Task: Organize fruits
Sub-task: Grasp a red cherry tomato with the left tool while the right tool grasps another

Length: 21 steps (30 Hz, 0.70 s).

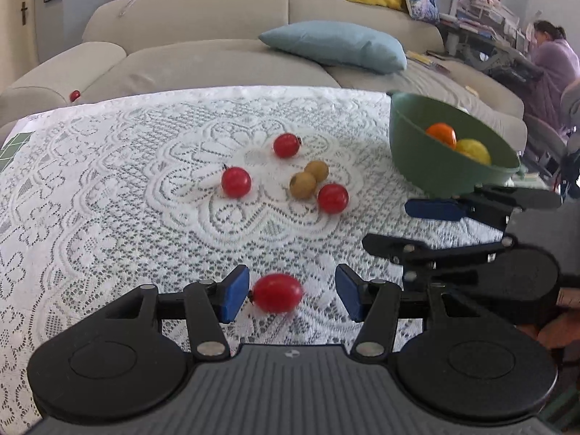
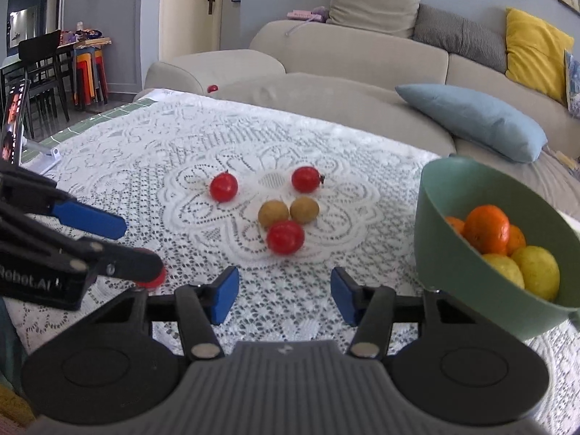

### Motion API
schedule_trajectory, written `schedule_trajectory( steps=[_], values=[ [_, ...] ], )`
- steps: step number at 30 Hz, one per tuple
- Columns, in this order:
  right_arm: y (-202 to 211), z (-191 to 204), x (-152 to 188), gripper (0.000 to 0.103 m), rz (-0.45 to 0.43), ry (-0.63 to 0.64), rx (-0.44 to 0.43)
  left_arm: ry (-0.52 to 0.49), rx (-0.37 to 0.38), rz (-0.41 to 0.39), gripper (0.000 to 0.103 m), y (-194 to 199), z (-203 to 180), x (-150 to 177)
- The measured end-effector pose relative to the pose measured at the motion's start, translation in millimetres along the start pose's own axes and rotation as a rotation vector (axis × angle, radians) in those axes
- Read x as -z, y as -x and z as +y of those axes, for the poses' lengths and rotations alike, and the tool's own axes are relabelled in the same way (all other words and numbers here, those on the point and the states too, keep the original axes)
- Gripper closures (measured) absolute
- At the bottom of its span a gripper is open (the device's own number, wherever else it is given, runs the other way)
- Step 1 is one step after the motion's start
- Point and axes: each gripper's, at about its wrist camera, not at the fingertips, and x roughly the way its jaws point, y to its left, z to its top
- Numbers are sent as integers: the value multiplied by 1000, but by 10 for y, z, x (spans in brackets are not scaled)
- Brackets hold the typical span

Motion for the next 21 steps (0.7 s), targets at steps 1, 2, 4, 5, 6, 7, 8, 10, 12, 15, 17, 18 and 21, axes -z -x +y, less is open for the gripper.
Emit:
schedule_trajectory(
  steps=[1,2,4,5,6,7,8,10,12,15,17,18,21],
  values=[
    [-9,-2,4,50,2,0,0,-7,-5,3,39,-19,-17,17],
    [-20,-2,9,50,4,2,1,-15,-19,5,39,-45,-26,32],
    [-35,2,19,50,7,2,3,-31,-51,15,40,-106,-32,55],
    [-40,-3,24,50,7,-1,1,-37,-64,22,41,-132,-32,65],
    [-41,-7,24,50,5,-6,-1,-43,-70,30,42,-156,-34,75],
    [-47,-15,20,51,4,-13,-6,-45,-71,37,43,-176,-35,83],
    [-56,-24,13,53,2,-21,-12,-46,-73,43,46,-191,-37,91],
    [-78,-31,-4,54,-2,-35,-20,-51,-81,46,48,-209,-47,110],
    [-100,-19,-22,56,-5,-34,-23,-65,-104,46,52,-220,-61,118],
    [-144,12,-45,62,-8,-17,-16,-84,-112,38,61,-208,-85,121],
    [-170,19,-64,62,-8,-11,-12,-82,-109,39,65,-214,-88,111],
    [-186,18,-78,62,-7,-7,-9,-83,-106,39,65,-213,-90,112],
    [-245,13,-124,62,2,5,-4,-81,-105,41,66,-205,-87,113]
  ],
)
